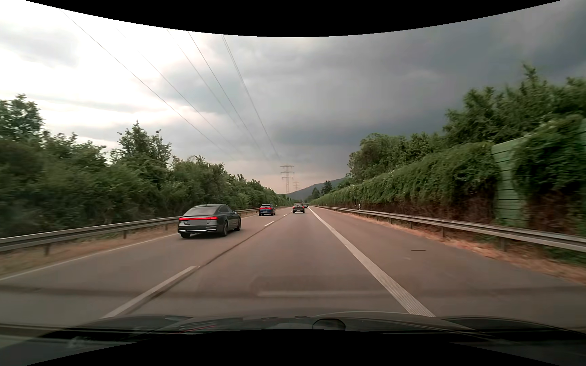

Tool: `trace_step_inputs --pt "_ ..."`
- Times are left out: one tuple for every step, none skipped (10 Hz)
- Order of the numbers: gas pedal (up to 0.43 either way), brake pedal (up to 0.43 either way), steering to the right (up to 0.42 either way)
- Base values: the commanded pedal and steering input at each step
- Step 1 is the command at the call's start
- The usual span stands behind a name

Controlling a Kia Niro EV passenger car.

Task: Follow the waypoints while adhering to traffic rules and regulations

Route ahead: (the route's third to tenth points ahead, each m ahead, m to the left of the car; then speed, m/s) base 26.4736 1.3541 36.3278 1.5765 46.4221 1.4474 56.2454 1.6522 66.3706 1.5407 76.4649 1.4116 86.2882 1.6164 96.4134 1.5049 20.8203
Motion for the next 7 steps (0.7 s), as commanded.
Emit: trace_step_inputs --pt "0.118 0.000 -0.002" --pt "0.118 0.000 -0.002" --pt "0.110 0.000 -0.002" --pt "0.098 0.000 -0.002" --pt "0.087 0.000 -0.002" --pt "0.087 0.000 -0.002" --pt "0.087 0.000 -0.002"
